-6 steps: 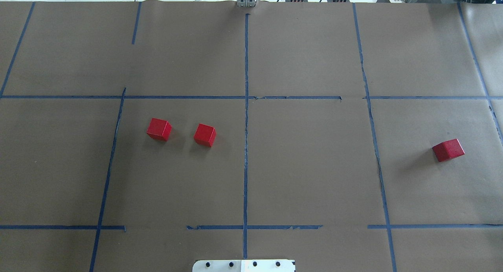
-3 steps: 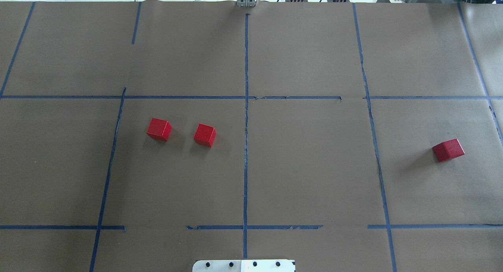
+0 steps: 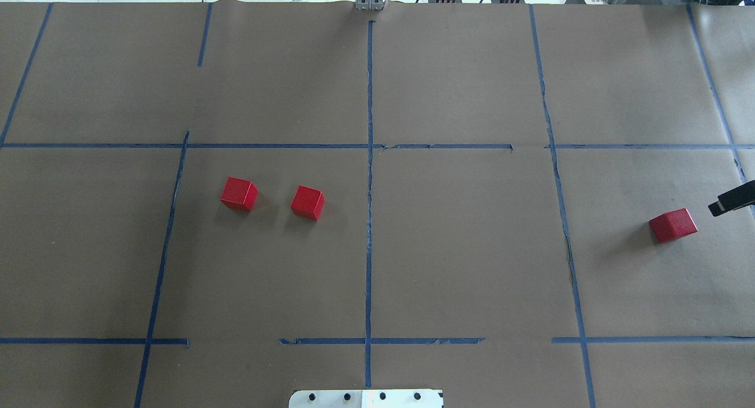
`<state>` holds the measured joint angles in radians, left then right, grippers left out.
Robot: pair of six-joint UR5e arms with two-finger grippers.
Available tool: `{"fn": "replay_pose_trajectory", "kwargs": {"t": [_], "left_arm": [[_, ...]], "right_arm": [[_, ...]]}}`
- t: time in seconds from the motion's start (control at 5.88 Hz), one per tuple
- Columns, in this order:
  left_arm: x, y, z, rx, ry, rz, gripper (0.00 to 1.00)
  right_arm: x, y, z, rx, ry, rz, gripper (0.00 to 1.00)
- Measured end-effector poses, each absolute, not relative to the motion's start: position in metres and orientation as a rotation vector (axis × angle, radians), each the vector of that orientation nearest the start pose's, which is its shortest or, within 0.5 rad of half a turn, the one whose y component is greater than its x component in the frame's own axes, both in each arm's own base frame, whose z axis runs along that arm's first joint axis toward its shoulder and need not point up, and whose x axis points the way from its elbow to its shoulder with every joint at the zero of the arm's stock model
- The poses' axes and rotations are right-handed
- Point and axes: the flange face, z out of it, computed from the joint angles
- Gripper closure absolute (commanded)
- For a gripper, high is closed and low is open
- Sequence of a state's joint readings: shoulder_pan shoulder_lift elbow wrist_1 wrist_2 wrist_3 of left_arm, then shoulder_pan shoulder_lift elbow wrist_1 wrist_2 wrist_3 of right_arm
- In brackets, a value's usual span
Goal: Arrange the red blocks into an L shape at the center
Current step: 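Reach the right gripper down and grasp the lone red cube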
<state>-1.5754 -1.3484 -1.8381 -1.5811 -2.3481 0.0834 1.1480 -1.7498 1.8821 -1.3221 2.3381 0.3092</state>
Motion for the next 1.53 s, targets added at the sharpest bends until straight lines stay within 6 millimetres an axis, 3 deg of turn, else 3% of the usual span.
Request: {"fn": "replay_pose_trajectory", "kwargs": {"t": [0.68,1.19,1.53], "left_arm": [[-0.065,-0.401,0.624,0.089,0.775,0.096,0.00],[-0.065,-0.401,0.624,0.088,0.775,0.095,0.00],[-0.065,-0.401,0.625,0.087,0.775,0.097,0.00]], "right_arm": [[-0.197,-0.415,0.576,0.097,-0.782,-0.201,0.01],[-0.201,-0.411,0.592,0.103,-0.764,-0.175,0.03],[-0.209,-0.409,0.604,0.090,-0.753,-0.190,0.12]]}}
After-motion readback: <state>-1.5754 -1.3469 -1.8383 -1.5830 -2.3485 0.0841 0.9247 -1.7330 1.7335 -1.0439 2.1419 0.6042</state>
